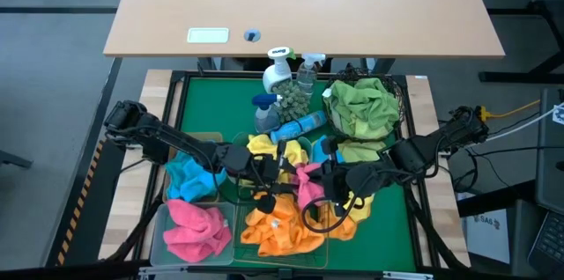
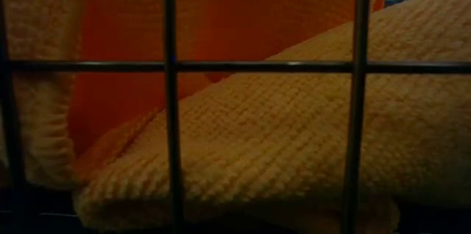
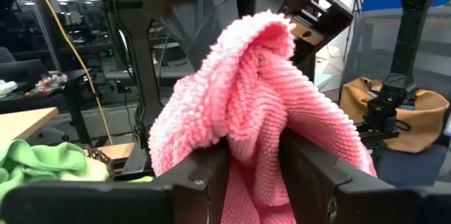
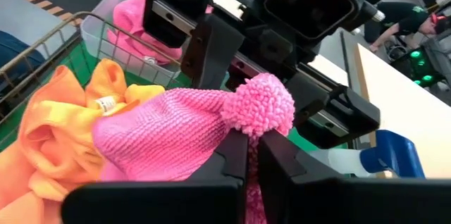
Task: Sort microfiber towel by color & place in baskets
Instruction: Put the pink microfiber towel into the transparent bin
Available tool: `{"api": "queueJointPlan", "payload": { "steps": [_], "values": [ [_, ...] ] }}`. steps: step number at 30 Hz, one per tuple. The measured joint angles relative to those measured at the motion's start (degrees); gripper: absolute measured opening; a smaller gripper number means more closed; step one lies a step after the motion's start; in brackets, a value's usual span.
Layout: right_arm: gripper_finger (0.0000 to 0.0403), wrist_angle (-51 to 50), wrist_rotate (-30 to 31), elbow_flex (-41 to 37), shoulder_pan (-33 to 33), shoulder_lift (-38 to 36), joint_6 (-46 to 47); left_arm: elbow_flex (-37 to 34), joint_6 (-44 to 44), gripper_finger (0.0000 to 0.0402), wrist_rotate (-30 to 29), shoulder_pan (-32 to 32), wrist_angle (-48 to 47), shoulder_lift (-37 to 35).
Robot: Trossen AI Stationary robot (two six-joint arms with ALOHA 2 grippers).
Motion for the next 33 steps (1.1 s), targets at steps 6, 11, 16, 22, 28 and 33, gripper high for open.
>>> {"api": "queueJointPlan", "payload": {
  "steps": [6,11,16,22,28,33],
  "values": [
    [0.0016,0.0,0.2,0.0,0.0,0.0,0.1,0.0,0.0,0.0085,-1.9,-0.1,0.3,0.0],
    [0.0021,0.1,0.2,0.0,0.0,0.0,0.2,0.0,0.0,0.0022,-1.9,-0.1,0.3,0.0],
    [0.0041,0.1,0.2,0.0,0.0,0.0,0.2,0.0,0.0,0.0010,-1.9,-0.1,0.3,0.0],
    [0.0108,0.3,1.4,0.0,0.0,0.0,1.8,0.0,0.0,0.0004,-2.0,-0.2,0.3,0.0],
    [0.0164,0.2,4.3,0.1,0.8,-1.4,2.1,0.0,-4.2,0.0003,-2.1,-1.2,0.1,-1.9],
    [0.0179,-0.1,3.5,0.1,0.9,-2.7,2.6,0.0,-4.5,0.0002,-2.9,-3.0,-2.9,-4.0]
  ]
}}
